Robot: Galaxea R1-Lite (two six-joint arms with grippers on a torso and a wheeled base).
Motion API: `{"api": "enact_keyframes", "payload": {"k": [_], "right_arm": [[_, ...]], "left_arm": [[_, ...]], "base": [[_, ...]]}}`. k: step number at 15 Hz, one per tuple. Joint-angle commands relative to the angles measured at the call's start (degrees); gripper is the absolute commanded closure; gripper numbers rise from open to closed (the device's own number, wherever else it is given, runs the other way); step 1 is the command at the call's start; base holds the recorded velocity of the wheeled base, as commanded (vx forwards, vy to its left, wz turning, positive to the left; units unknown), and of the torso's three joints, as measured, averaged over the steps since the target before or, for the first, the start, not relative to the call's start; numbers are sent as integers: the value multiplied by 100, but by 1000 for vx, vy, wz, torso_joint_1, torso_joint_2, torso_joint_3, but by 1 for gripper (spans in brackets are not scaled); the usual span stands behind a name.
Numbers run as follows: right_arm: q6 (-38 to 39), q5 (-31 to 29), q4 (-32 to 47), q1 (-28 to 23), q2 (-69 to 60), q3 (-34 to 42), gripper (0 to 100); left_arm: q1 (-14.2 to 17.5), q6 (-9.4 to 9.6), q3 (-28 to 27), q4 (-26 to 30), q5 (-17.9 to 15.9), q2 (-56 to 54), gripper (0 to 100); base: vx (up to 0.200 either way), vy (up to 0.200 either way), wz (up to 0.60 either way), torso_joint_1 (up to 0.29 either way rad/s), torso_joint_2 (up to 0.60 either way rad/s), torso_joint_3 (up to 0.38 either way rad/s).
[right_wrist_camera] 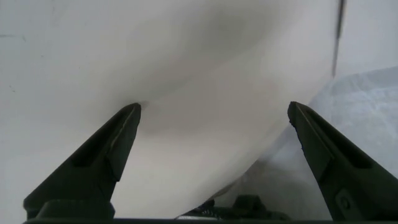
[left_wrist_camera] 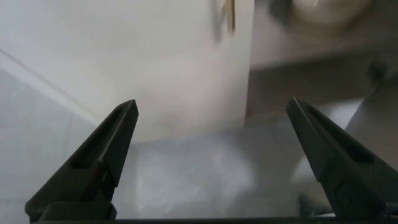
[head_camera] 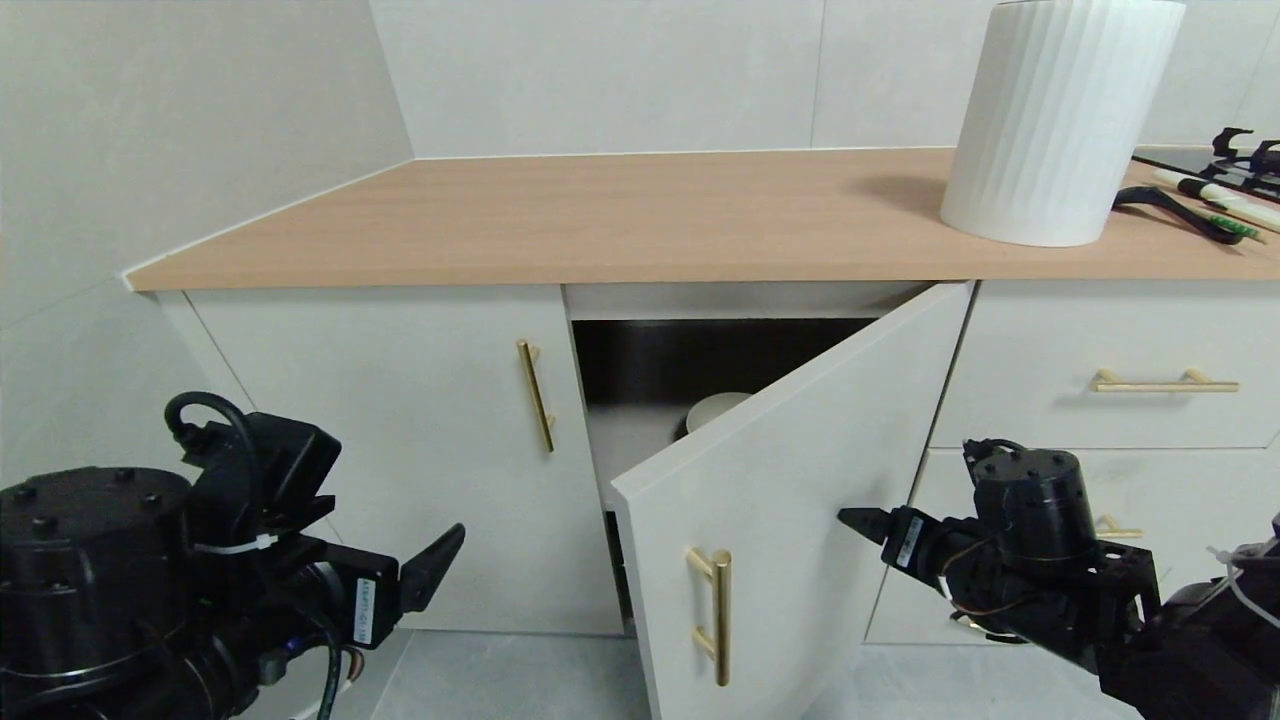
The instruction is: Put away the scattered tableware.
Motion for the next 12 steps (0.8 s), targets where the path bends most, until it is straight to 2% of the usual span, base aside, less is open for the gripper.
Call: {"api": "enact_keyframes", "payload": {"k": [1, 3, 7, 12], "right_arm": [[-26, 157, 50, 13, -111, -90, 0], [-53, 175, 59, 13, -58, -11, 0], [-246, 333, 59, 13, -76, 138, 0], [-229, 315, 32, 13, -14, 50, 0]], "left_arm": [[-6, 74, 38, 244, 14, -100, 0], [-6, 109, 55, 481, 23, -127, 0], [-6, 118, -120, 1378, 23, -390, 0], [-6, 118, -138, 1342, 23, -364, 0]], "base": [[0, 0, 0, 0, 0, 0], [0, 0, 0, 0, 0, 0], [0, 0, 0, 0, 0, 0], [0, 0, 0, 0, 0, 0]]}}
